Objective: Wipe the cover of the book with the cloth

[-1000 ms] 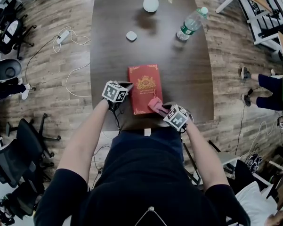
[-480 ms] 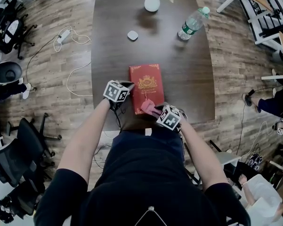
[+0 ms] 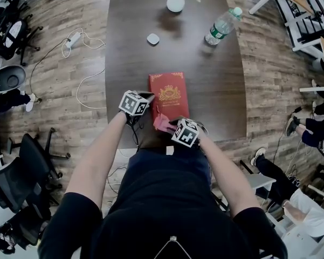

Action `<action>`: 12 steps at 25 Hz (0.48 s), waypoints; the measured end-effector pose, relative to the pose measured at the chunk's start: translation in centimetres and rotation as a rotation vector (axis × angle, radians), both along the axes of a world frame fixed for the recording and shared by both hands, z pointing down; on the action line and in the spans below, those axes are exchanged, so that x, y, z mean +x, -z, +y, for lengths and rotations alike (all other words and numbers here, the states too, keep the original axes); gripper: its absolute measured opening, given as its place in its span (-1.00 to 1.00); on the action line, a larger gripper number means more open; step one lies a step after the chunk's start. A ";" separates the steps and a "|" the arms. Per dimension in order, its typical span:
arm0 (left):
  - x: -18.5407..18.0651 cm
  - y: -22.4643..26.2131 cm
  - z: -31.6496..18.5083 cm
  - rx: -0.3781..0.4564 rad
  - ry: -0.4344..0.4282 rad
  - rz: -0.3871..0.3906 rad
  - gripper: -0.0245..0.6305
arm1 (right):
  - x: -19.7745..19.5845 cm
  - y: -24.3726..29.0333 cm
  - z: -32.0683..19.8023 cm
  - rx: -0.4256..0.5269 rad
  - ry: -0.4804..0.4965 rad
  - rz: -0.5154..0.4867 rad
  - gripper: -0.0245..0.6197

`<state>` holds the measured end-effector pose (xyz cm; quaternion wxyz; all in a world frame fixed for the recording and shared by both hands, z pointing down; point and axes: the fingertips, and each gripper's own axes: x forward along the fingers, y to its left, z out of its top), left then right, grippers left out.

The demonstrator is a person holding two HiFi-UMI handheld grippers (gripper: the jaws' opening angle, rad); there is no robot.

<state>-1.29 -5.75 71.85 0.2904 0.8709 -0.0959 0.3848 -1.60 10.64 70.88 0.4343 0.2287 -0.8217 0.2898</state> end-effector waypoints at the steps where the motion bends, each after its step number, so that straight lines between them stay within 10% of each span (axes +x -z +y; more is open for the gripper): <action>1: 0.0 0.0 0.0 0.001 -0.002 -0.001 -0.94 | -0.3 0.0 -0.1 0.003 0.006 -0.003 -0.62; 12: 0.1 0.0 0.0 0.002 0.001 -0.002 -0.94 | -3.9 0.0 -0.8 -0.013 0.054 -0.030 -0.62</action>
